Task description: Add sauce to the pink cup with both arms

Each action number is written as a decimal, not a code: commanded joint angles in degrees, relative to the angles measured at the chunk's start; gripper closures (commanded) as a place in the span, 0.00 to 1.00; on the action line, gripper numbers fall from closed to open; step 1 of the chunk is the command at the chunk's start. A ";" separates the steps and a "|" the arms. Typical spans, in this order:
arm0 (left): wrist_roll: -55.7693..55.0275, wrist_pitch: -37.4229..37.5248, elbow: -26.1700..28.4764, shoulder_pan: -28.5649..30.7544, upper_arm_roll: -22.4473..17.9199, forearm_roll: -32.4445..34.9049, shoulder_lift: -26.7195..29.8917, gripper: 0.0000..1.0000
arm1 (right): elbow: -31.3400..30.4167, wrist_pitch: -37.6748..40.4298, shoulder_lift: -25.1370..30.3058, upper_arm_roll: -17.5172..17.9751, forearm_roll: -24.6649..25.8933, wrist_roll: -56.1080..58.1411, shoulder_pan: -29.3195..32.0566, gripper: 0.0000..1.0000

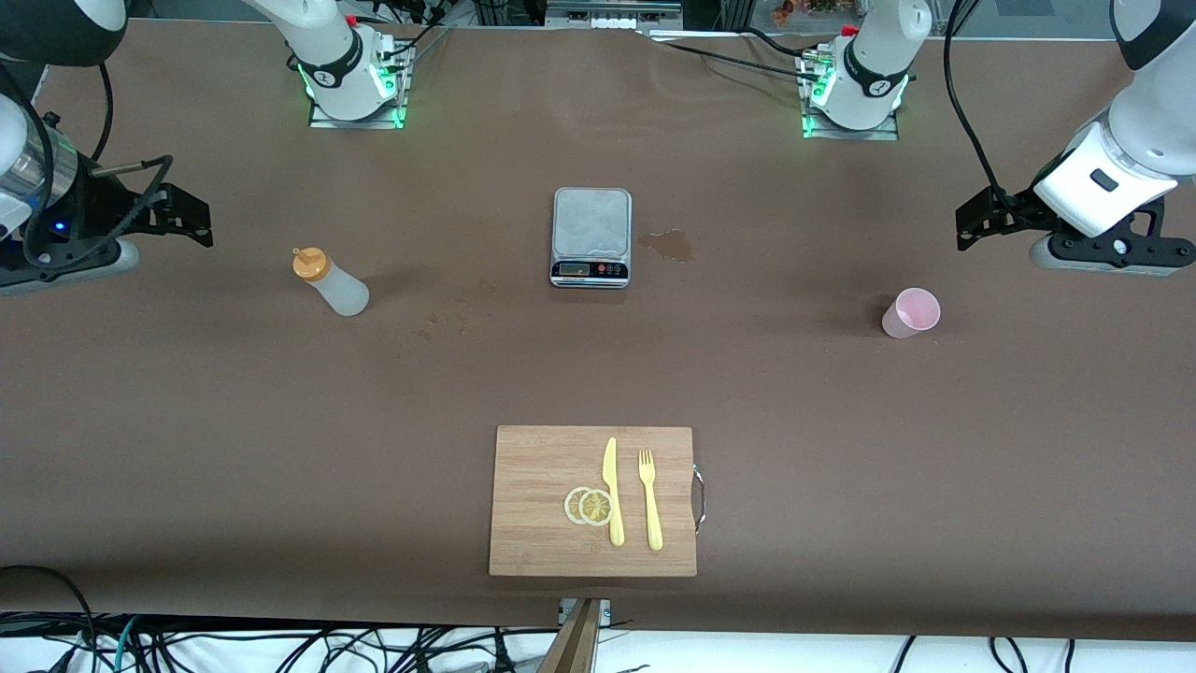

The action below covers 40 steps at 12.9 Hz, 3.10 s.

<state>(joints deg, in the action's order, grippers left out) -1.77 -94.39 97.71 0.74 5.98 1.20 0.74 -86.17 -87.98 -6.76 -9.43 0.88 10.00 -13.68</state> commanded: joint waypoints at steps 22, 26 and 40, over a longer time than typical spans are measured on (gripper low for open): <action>0.10 5.69 -3.14 -0.30 -0.09 -1.20 -1.70 0.00 | 0.83 0.80 1.05 0.02 -0.71 0.46 0.24 0.00; 0.01 7.37 -3.05 -0.21 -0.09 -1.20 -3.11 0.00 | 0.65 1.94 1.40 -0.07 -1.59 0.20 0.24 0.00; 13.99 -6.31 6.53 10.51 -0.53 3.53 -19.61 0.00 | 0.39 1.68 0.87 -0.07 -1.76 0.20 0.24 0.00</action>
<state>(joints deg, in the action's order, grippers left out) 10.55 -97.26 104.72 10.70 5.06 2.49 -14.60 -85.53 -86.63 -6.41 -9.56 0.07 9.99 -13.59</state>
